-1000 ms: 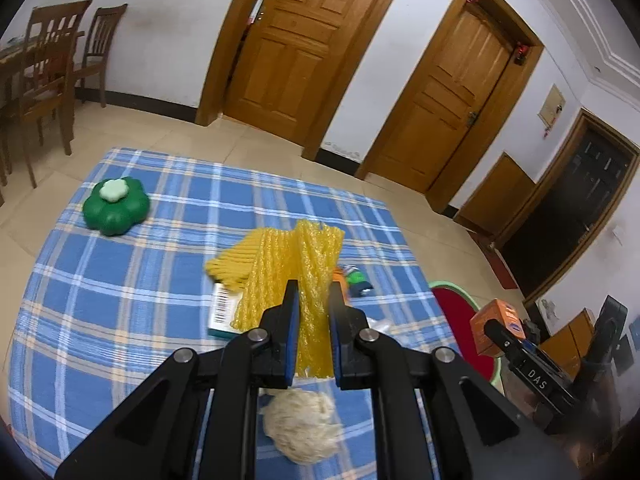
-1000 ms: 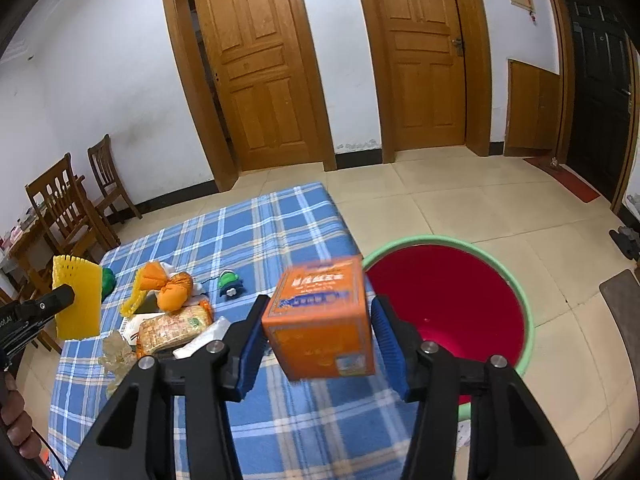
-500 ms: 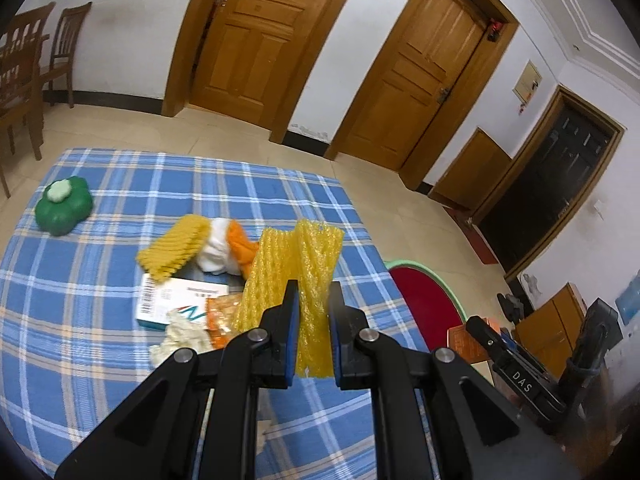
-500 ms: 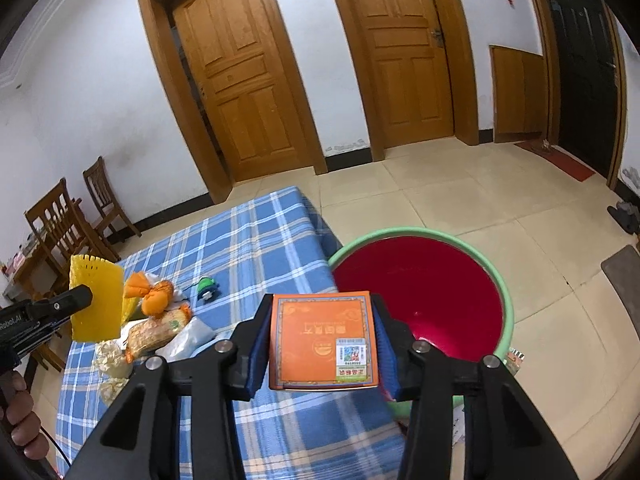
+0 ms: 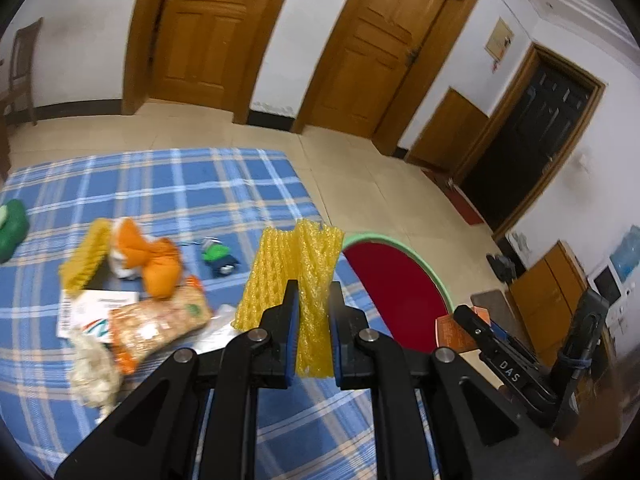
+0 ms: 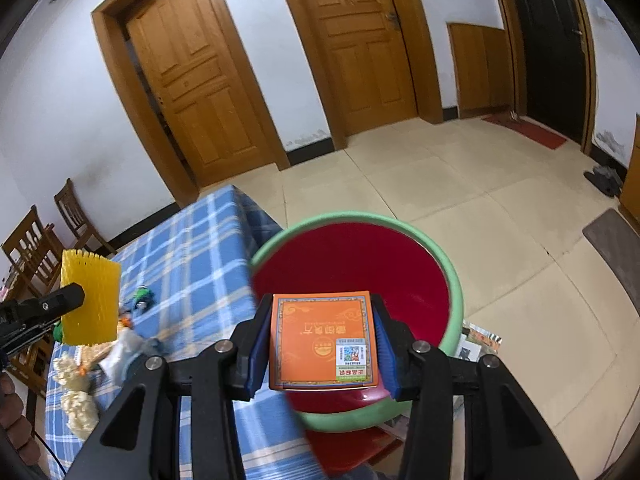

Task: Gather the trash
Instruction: 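Carry the orange box into the red bucket and open the right tool while the left carries the foam net, then lower the yellow foam net into the red bucket and open the left tool, then move the left tool back to the table and grasp a crumpled white tissue, then grasp a second crumpled white tissue with the right tool while the left holds its tissue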

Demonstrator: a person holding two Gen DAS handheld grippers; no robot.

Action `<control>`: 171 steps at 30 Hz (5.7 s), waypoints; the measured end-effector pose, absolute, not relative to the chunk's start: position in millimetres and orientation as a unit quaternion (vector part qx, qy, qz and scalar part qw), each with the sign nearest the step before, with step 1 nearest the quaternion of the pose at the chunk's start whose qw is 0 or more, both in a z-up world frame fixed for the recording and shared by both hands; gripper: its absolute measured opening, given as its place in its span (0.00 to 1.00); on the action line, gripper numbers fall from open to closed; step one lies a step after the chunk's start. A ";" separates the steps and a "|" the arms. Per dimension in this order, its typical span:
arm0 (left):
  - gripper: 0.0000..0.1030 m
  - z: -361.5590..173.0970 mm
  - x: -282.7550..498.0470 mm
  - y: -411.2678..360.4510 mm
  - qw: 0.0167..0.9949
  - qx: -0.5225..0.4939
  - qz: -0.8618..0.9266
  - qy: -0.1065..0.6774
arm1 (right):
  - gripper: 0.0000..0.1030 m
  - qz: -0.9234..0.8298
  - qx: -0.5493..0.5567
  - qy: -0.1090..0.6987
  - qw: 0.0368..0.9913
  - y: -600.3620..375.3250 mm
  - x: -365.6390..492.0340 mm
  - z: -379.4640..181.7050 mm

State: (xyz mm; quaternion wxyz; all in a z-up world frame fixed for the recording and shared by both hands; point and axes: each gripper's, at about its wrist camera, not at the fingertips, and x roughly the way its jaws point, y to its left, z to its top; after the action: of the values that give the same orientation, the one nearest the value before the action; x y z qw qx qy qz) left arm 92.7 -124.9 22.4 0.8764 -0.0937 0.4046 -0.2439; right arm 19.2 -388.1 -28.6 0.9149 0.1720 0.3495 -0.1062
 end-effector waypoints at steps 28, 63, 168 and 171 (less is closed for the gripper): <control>0.12 -19.9 125.1 -272.0 0.829 -0.005 -0.331 0.451 | 0.59 -0.153 0.210 0.331 0.907 -441.7 -5.1 -44.9; 0.35 4.1 85.6 -163.0 0.873 -0.039 -0.214 0.436 | 0.66 -0.089 0.176 0.330 0.923 -376.4 -16.8 -8.8; 0.32 -55.1 3.4 135.4 0.895 -0.177 0.027 0.409 | 0.41 0.127 0.042 0.461 0.877 -98.8 38.0 -74.7; 0.32 -54.9 3.3 135.1 0.895 -0.177 0.026 0.409 | 0.39 0.128 0.042 0.459 0.878 -99.9 37.6 -74.3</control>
State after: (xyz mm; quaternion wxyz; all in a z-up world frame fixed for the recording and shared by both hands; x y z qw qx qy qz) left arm 3.3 135.1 -54.9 0.8949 -0.1769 0.4088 0.0263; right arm 37.6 -99.9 -74.3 0.8780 0.0418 0.4593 0.1283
